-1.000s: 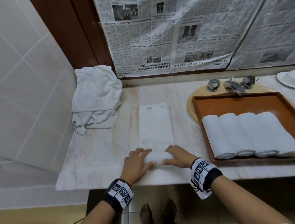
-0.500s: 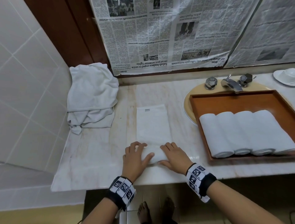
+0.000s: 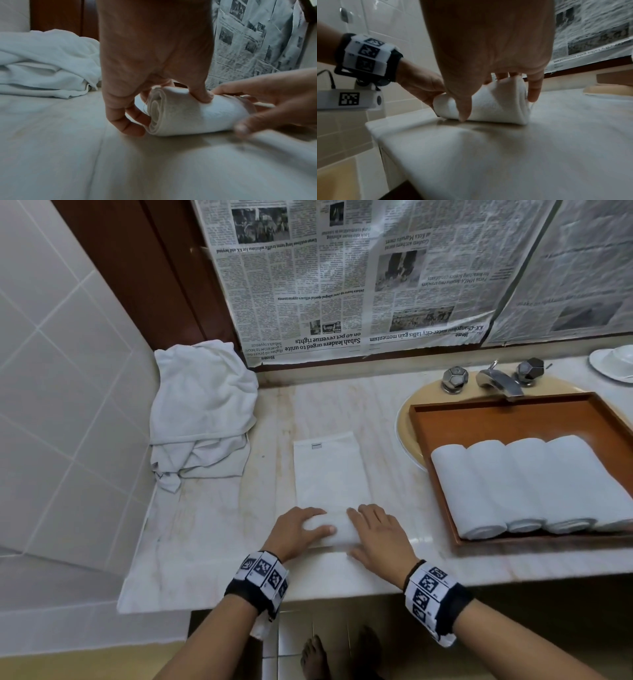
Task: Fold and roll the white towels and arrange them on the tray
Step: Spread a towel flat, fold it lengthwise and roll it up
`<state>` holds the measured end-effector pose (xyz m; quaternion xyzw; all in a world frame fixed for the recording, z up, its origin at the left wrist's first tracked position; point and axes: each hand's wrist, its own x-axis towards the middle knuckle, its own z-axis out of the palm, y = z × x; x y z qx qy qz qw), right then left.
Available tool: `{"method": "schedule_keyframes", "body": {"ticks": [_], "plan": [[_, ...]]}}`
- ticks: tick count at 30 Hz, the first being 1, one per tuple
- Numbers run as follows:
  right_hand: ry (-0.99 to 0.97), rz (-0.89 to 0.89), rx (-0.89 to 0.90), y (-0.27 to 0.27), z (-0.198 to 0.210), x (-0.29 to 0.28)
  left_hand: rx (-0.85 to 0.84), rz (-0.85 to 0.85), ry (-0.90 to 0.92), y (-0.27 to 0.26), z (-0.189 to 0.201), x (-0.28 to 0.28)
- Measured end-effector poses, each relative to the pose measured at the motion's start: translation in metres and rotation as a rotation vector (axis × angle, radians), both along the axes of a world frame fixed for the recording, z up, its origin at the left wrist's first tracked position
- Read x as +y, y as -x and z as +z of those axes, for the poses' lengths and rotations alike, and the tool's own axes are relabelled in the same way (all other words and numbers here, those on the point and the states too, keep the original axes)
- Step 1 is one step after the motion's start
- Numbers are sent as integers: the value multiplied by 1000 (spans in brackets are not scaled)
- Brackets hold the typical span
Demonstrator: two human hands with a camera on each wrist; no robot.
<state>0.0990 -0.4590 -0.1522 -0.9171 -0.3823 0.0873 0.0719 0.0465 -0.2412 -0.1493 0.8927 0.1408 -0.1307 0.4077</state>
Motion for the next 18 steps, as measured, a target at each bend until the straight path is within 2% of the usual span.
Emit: {"method": "schedule_keyframes", "body": {"ticks": [3, 7, 11, 13, 14, 16, 18], "plan": [[-13, -14, 42, -8, 8, 5, -84, 0, -96, 18, -6, -7], [-7, -20, 277, -20, 17, 4, -179, -62, -333, 48, -16, -20], [-55, -35, 516, -26, 19, -4, -119, -73, -311, 49, -16, -17], [-135, -91, 561, -22, 19, -11, -61, -78, -173, 39, -10, -9], [-158, -112, 509, -18, 17, -13, -38, -86, -92, 35, -8, -5], [-158, -105, 213, -7, 14, -14, 3, -117, -5, 25, -4, 3], [-110, -15, 8, 3, 8, -14, 42, -108, 33, 19, -1, 6]]}}
